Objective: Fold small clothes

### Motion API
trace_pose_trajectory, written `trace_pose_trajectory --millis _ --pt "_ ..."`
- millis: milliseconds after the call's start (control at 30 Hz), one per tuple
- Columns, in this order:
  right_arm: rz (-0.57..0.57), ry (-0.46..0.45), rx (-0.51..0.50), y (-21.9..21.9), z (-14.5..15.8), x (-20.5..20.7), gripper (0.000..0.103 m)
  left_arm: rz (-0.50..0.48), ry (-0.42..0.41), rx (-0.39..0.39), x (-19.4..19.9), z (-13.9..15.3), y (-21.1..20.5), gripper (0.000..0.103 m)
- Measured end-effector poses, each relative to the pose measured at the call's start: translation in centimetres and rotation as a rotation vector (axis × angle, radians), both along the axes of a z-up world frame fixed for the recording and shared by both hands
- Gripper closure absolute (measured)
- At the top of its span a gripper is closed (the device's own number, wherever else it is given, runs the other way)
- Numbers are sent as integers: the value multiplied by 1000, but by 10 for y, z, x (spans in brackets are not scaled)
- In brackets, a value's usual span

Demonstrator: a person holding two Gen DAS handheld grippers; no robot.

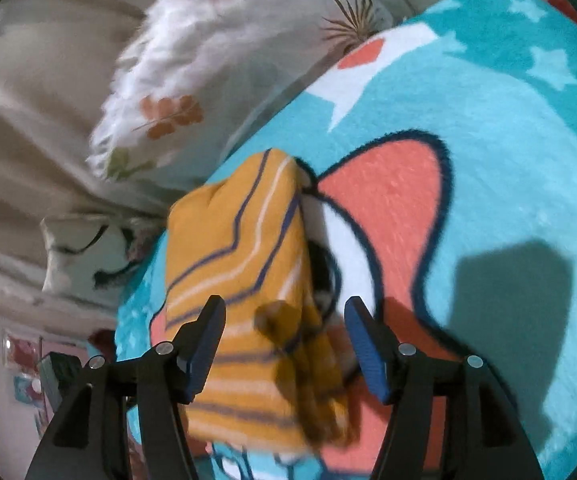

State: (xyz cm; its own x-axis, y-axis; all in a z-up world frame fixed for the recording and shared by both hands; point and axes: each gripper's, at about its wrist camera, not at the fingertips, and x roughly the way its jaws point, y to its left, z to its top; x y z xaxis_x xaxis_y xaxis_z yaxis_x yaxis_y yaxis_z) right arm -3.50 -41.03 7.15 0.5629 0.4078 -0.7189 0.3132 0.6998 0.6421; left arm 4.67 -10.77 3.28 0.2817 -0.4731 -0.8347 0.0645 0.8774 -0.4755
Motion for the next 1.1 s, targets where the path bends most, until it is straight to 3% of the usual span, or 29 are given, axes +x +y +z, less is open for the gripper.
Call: trace_pose_trajectory --millis 100,200,233,267,367,433,500,600,667,767,900,1100 --pt "32 25 4 4 -13 27 36 7 57 -69 22 -21 -9 23" --pt "78 43 49 10 -30 45 38 40 149 -215 35 -44 -13 22" --pt "97 45 106 13 -37 50 55 44 143 -218 35 -42 -14 22" --pt "111 47 166 16 -43 54 58 33 146 -218 35 -41 -17 24" --pt "134 22 293 21 -40 58 65 31 130 -224 32 -23 -13 50" --pt "171 -30 339 26 -26 57 65 46 105 -238 29 -7 -5 51" --pt "200 -48 326 30 -17 57 64 68 79 -196 26 6 -1 50" --pt "209 11 195 30 -24 61 58 126 104 -96 25 -2 3 44" --pt "177 48 155 21 -32 58 56 127 120 -3 21 -13 0 40" --pt "90 31 133 -1 -22 43 55 124 97 30 8 -11 -3 37" --pt "57 -56 75 -12 19 25 55 109 6 91 -17 9 -6 37" --pt "200 -167 62 37 60 12 55 157 -207 273 -56 56 -11 36"
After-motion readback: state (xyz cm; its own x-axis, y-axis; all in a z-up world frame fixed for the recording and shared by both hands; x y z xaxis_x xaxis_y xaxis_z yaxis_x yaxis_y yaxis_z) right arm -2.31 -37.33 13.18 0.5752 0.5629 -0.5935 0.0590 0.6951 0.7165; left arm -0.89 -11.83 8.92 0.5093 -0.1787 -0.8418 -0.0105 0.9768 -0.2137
